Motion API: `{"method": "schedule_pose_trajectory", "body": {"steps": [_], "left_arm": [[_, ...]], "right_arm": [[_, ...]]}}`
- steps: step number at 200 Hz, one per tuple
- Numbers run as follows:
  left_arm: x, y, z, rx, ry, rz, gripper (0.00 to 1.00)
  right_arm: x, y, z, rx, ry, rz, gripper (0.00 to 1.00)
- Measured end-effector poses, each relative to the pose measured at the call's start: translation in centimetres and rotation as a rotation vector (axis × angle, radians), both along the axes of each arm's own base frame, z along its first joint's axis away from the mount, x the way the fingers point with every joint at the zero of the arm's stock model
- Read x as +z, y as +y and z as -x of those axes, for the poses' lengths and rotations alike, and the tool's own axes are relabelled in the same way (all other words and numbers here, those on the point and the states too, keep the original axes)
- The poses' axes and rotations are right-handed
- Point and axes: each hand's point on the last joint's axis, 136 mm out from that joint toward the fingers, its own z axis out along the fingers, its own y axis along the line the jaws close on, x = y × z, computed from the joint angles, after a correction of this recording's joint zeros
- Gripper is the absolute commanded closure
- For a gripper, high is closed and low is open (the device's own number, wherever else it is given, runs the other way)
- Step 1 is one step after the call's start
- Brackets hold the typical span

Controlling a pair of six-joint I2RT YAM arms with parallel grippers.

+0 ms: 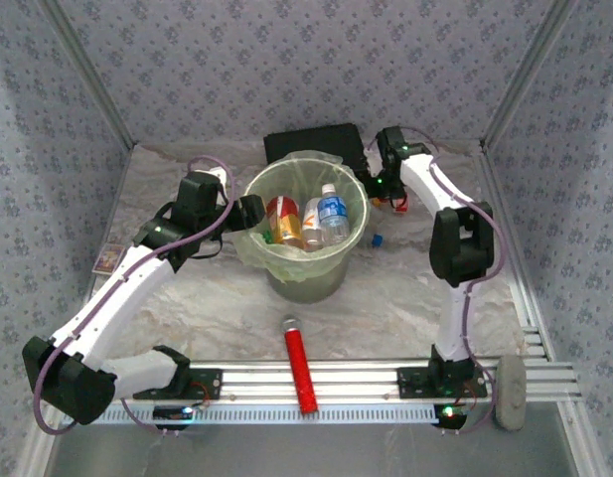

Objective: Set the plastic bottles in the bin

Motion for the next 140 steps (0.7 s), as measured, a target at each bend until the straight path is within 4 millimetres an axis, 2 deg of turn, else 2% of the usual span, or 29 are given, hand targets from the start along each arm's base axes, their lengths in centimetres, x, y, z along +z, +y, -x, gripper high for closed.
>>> {"method": "schedule_pose_trajectory", "body": {"steps": [32,76,104,140], "left_arm": [[0.0,0.0,0.0,0.0,0.0,0.0,0.24],[0.0,0.0,0.0,0.0,0.0,0.0,0.24],[0.0,0.0,0.0,-0.002,-0.002,-0.002,0.24],[0.0,0.0,0.0,-0.002,0.0,-0.003,0.24]], "right_arm": [[-1.4,1.2,-1.3,0.017,-0.001,0.007,0.16],[-3.3,1.8,-2.0,0.024,0.018,0.022,0.17],[-3.4,2.1,-1.9,0.031,0.017,0.026,0.2],[-3.4,2.3,-1.9,0.04,0.016,0.026,0.3]]}}
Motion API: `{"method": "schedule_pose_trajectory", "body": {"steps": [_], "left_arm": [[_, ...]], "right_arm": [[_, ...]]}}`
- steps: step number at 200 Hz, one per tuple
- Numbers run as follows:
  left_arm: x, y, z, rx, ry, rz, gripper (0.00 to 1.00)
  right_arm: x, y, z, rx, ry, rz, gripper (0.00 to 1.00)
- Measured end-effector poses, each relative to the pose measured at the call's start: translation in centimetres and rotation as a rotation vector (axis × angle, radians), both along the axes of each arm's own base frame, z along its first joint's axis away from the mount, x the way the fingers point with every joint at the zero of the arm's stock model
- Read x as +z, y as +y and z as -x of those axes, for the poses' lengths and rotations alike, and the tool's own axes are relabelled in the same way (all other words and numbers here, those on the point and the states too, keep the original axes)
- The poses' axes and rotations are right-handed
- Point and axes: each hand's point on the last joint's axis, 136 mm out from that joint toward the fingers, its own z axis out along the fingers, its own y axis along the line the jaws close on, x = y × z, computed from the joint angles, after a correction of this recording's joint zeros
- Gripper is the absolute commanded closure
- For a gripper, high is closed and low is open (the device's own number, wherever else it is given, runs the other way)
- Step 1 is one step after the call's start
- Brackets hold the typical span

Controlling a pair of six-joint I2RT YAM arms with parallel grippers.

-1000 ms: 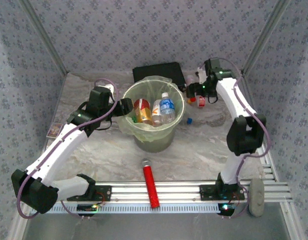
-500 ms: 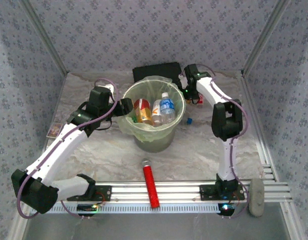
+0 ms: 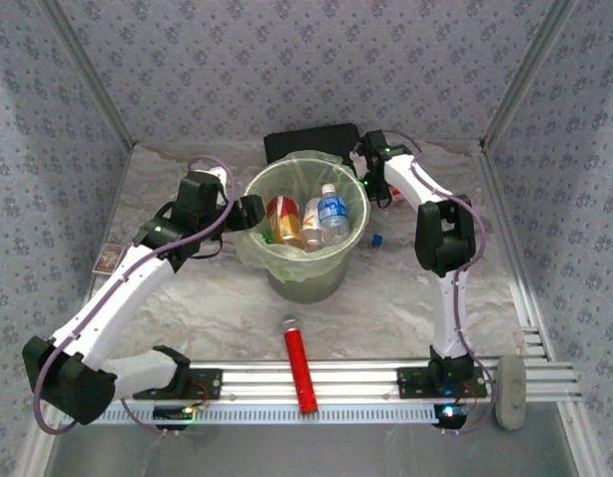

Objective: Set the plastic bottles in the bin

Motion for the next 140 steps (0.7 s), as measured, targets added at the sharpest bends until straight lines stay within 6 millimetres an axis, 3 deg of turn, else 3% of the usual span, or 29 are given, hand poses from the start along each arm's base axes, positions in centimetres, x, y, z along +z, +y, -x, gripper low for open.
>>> {"method": "schedule_pose_trajectory", "body": {"steps": [47,89,140], "left_arm": [[0.0,0.0,0.0,0.0,0.0,0.0,0.24],[0.0,0.0,0.0,0.0,0.0,0.0,0.24],[0.0,0.0,0.0,0.0,0.001,0.0,0.24]], "right_arm": [[0.1,0.6,0.2,0.018,-0.002,0.007,0.19],[-0.6,1.4,0.9,0.039,0.009,0.02,0.17],[-0.7,1.2,0.9,0.036,0.008,0.026,0.29]]}}
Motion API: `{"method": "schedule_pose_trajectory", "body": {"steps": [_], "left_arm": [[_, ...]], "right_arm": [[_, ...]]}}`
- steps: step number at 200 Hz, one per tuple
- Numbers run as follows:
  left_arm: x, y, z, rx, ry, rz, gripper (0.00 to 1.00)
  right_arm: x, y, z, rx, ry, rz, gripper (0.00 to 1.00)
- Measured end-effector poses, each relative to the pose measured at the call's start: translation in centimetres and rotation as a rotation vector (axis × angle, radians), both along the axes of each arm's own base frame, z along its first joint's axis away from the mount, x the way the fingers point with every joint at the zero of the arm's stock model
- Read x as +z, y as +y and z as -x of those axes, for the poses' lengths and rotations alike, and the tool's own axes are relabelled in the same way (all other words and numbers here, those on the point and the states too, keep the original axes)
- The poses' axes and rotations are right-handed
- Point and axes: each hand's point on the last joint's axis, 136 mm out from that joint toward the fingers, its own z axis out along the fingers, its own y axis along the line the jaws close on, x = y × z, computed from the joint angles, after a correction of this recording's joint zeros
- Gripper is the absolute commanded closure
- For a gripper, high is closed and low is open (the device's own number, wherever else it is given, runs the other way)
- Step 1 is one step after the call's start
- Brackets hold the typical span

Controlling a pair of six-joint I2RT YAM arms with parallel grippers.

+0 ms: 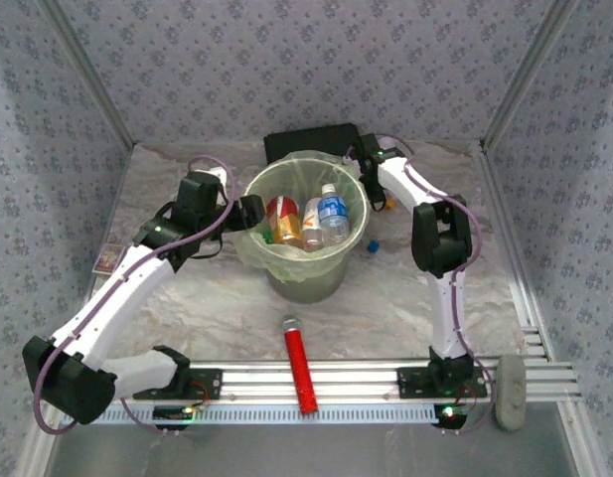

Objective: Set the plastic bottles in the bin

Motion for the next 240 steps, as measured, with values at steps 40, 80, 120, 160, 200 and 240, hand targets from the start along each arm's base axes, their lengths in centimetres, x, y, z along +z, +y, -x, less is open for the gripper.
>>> {"method": "schedule_pose_trajectory", "body": {"steps": [40,80,120,160,200,240], "left_arm": [[0.0,0.0,0.0,0.0,0.0,0.0,0.24],[0.0,0.0,0.0,0.001,-0.001,0.0,0.24],[0.0,0.0,0.0,0.001,-0.001,0.0,0.24],[0.0,0.1,0.0,0.003,-0.002,-0.001,0.24],[0.1,0.1,0.0,0.003,-0.003,-0.002,0.24],[0.0,0.1,0.0,0.003,-0.002,-0.002,0.24]], "right_arm": [[0.8,-0.2,0.0,-0.003,-0.012,-0.001,0.39],[1.5,-1.6,1.2,-0.028,0.005,0.004,0.43],[4.2,-2.7,1.5,-0.054,-0.032,0.004,0.25],[3.1,-2.4,2.1,-0.033,0.001,0.045,0.17],[-0.6,-1.8,2.1,-0.018,0.066,0.078,0.17],[-1.4,-2.5,1.3,-0.054,0.067,0.08,0.26]]}}
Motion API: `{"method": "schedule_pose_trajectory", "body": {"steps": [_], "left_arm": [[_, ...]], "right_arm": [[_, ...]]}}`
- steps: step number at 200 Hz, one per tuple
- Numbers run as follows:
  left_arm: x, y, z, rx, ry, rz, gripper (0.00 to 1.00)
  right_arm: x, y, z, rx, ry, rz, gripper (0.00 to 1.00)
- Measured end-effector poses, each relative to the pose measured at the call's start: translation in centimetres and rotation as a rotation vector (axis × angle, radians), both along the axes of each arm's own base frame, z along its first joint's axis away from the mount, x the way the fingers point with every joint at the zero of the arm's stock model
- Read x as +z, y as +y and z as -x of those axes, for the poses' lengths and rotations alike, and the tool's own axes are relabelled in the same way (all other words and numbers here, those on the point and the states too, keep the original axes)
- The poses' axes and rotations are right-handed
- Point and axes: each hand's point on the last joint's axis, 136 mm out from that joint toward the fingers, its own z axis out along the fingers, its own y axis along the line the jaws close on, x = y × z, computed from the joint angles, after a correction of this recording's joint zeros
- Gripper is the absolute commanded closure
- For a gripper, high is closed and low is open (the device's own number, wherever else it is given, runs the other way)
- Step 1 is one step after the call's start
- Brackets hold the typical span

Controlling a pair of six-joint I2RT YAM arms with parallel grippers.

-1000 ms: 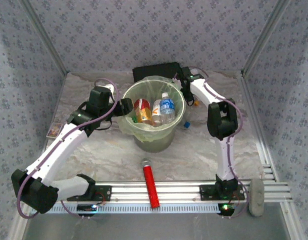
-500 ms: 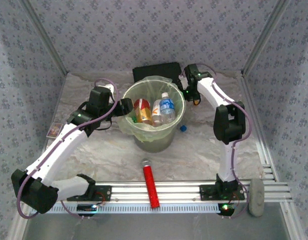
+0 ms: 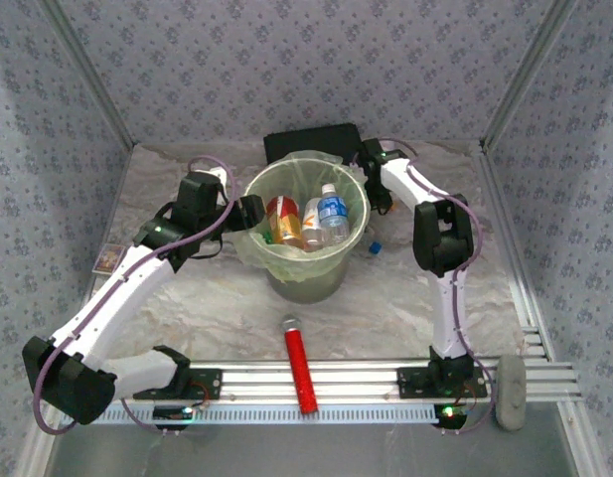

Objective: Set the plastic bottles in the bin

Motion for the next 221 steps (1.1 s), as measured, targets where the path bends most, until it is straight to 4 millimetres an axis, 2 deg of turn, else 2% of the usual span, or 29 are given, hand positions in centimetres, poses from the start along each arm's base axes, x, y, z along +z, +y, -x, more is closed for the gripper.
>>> {"method": "schedule_pose_trajectory", "body": {"steps": [45,64,79,117,146,184,221], "left_arm": [[0.0,0.0,0.0,0.0,0.0,0.0,0.24],[0.0,0.0,0.0,0.0,0.0,0.0,0.24],[0.0,0.0,0.0,0.0,0.0,0.0,0.24],[0.0,0.0,0.0,0.0,0.0,0.0,0.24],[0.0,0.0,0.0,0.0,0.0,0.0,0.24],[0.0,0.0,0.0,0.0,-0.001,0.001,0.24],[0.3,0.0,0.1,-0.001,-0.007,0.004,0.24]], "right_arm": [[0.2,-0.4,0.1,-0.016,-0.007,-0.004,0.36],[1.4,-0.8,0.3,-0.022,-0.024,-0.007,0.36],[3.2,-1.1,0.3,-0.032,-0.054,-0.016,0.37],[9.3,-2.5,0.6,-0.072,-0.159,-0.051,0.4],[14.1,-3.5,1.8,-0.112,-0.228,-0.082,0.43],[21.4,-3.8,5.0,-0.137,-0.318,-0.166,0.45],[29.1,-2.1,8.6,-0.109,-0.437,-0.279,0.47]]}}
